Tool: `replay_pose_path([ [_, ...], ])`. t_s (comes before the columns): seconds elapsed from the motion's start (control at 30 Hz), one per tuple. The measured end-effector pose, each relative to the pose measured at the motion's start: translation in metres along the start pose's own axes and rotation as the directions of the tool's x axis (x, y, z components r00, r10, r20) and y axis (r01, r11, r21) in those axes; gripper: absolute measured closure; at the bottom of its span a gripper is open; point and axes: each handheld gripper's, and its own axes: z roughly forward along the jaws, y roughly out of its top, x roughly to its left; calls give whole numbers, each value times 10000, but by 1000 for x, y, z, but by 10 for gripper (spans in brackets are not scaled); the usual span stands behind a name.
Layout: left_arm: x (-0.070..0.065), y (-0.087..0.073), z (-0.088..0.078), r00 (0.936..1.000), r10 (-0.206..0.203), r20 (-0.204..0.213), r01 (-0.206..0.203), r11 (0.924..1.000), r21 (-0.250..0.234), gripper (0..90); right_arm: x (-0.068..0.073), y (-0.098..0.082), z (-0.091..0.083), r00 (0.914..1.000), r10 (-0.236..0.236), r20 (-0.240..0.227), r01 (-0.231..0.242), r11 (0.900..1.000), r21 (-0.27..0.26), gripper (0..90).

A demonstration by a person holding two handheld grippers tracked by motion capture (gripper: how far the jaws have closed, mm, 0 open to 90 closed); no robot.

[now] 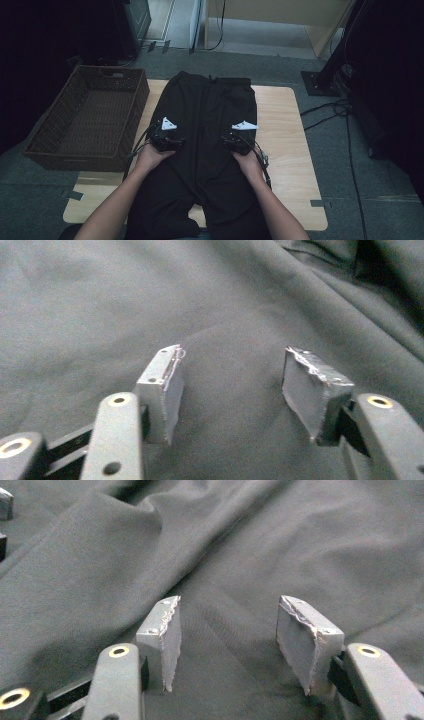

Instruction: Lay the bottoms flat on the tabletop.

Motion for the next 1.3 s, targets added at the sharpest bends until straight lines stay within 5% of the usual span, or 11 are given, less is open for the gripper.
replay_pose_path([
  [0.2,3,-6,-3,9984,-503,268,511,9982,-313,714,3,-2,5,9987,-411,296,411,9992,-1,453],
  [0.3,2,-5,-4,9944,-737,760,750,9971,-135,836,2,-4,4,9986,-484,223,487,9988,-102,479],
  [0.43,-6,-9,-5,9843,-909,1516,929,9957,-57,900,-2,-7,0,9985,-499,218,504,9985,-223,680],
  [0.6,-28,-15,-12,9635,-1038,2468,980,9945,356,900,-11,-19,-14,9952,-862,457,873,9959,-224,880],
  [0.8,-51,-29,-30,9206,-1630,3548,1234,9836,1316,897,-24,-41,-44,9993,-350,-88,349,9994,-64,887],
  [0.87,-52,-33,-36,9109,-1657,3779,1162,9818,1505,840,-24,-49,-55,9991,-110,-417,116,9999,126,889],
  [1.03,-46,-28,-45,9238,-1499,3522,1121,9857,1254,735,-17,-54,-68,9940,-73,-1088,146,9977,657,838],
  [1.1,-43,-23,-47,9286,-1452,3415,1150,9876,1073,713,-20,-49,-67,9916,149,-1288,-107,9994,335,765],
  [1.2,-35,-12,-49,9439,-1167,3091,950,9919,841,680,-23,-35,-65,9918,165,-1267,-161,9999,47,718],
  [1.3,-21,-4,-48,9442,-1395,2984,1271,9900,608,677,-29,-21,-58,9928,252,-1168,-272,9995,-160,691],
])
